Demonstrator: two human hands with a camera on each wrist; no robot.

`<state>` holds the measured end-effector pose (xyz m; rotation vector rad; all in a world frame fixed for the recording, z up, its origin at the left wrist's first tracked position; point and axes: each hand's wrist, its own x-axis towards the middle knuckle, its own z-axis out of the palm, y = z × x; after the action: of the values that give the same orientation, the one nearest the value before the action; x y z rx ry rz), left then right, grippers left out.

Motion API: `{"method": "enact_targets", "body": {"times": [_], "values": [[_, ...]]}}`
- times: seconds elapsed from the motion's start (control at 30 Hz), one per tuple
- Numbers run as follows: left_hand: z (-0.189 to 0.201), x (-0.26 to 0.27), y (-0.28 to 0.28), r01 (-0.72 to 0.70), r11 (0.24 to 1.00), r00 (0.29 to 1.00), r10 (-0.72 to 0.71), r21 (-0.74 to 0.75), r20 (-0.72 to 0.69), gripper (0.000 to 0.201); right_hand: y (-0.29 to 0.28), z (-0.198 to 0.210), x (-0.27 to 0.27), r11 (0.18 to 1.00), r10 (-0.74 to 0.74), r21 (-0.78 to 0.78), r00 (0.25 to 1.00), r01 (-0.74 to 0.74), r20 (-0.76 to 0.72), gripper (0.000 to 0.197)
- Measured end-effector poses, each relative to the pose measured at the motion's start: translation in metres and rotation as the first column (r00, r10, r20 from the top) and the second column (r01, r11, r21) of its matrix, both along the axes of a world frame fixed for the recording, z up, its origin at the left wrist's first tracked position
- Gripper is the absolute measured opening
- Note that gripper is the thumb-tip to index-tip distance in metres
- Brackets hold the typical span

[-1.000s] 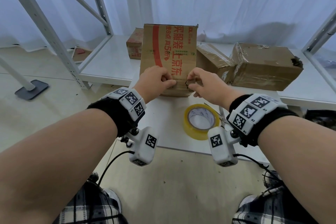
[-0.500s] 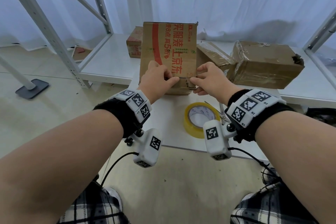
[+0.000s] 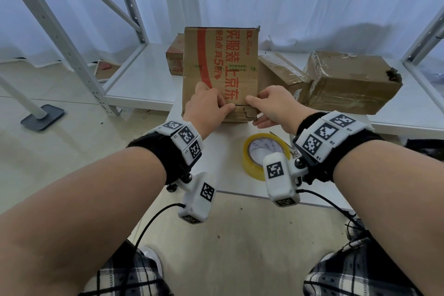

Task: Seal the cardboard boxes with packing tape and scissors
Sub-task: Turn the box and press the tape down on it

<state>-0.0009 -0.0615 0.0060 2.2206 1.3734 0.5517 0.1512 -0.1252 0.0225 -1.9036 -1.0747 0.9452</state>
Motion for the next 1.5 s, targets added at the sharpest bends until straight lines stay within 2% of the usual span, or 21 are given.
{"method": "enact_targets", "body": {"times": [0.13,0.2,0.23,0.3,0.37,0.47,0.6,0.77,1.03,1.33,1.5], "values": [[0.001,-0.002,-0.001,0.001,1.0,1.0,-0.001,-0.003,-0.012,0.023,0.0,0.001,-0.002,1.0,-0.014,0.016,0.999,0.013,0.036,0.022],[0.002,-0.002,0.0,0.002,1.0,1.0,-0.002,-0.012,-0.008,0.023,-0.003,-0.001,0.002,0.992,0.048,0.106,0.986,-0.066,0.162,0.021],[0.002,-0.003,0.0,0.002,1.0,1.0,-0.002,-0.015,-0.008,0.023,-0.005,-0.002,0.004,0.979,0.119,0.128,0.951,-0.161,0.287,0.017],[0.002,-0.005,0.002,0.002,1.0,1.0,-0.002,-0.021,-0.01,0.023,-0.009,-0.002,0.007,0.941,0.252,0.077,0.836,-0.329,0.487,0.01],[0.002,-0.007,0.004,0.013,1.0,1.0,-0.013,-0.025,-0.01,0.023,-0.009,-0.005,0.009,0.92,0.306,0.031,0.768,-0.39,0.562,0.018],[0.005,-0.006,0.006,0.03,0.999,1.0,-0.03,-0.022,-0.009,0.023,-0.006,-0.006,0.01,0.924,0.288,0.055,0.782,-0.38,0.553,0.02],[0.004,-0.004,0.006,0.025,0.999,0.999,-0.026,-0.034,-0.023,0.025,-0.001,-0.007,0.007,0.953,0.226,0.088,0.876,-0.288,0.425,0.011],[0.004,-0.004,0.005,0.031,0.999,0.998,-0.033,-0.043,-0.048,0.024,0.003,-0.009,0.005,0.965,0.195,0.1,0.922,-0.241,0.333,0.007],[0.004,-0.005,0.004,0.041,0.998,0.997,-0.044,-0.056,-0.056,0.024,0.006,-0.01,0.005,0.967,0.191,0.109,0.937,-0.231,0.291,0.017],[0.016,-0.004,0.005,0.073,0.997,0.997,-0.073,-0.03,0.01,0.026,0.005,0.002,0.009,0.968,0.163,0.137,0.943,-0.21,0.29,0.005],[0.018,-0.005,0.007,0.127,0.991,0.991,-0.126,-0.031,0.036,0.024,0.007,0.0,0.006,0.976,0.126,0.13,0.942,-0.174,0.312,0.005]]}}
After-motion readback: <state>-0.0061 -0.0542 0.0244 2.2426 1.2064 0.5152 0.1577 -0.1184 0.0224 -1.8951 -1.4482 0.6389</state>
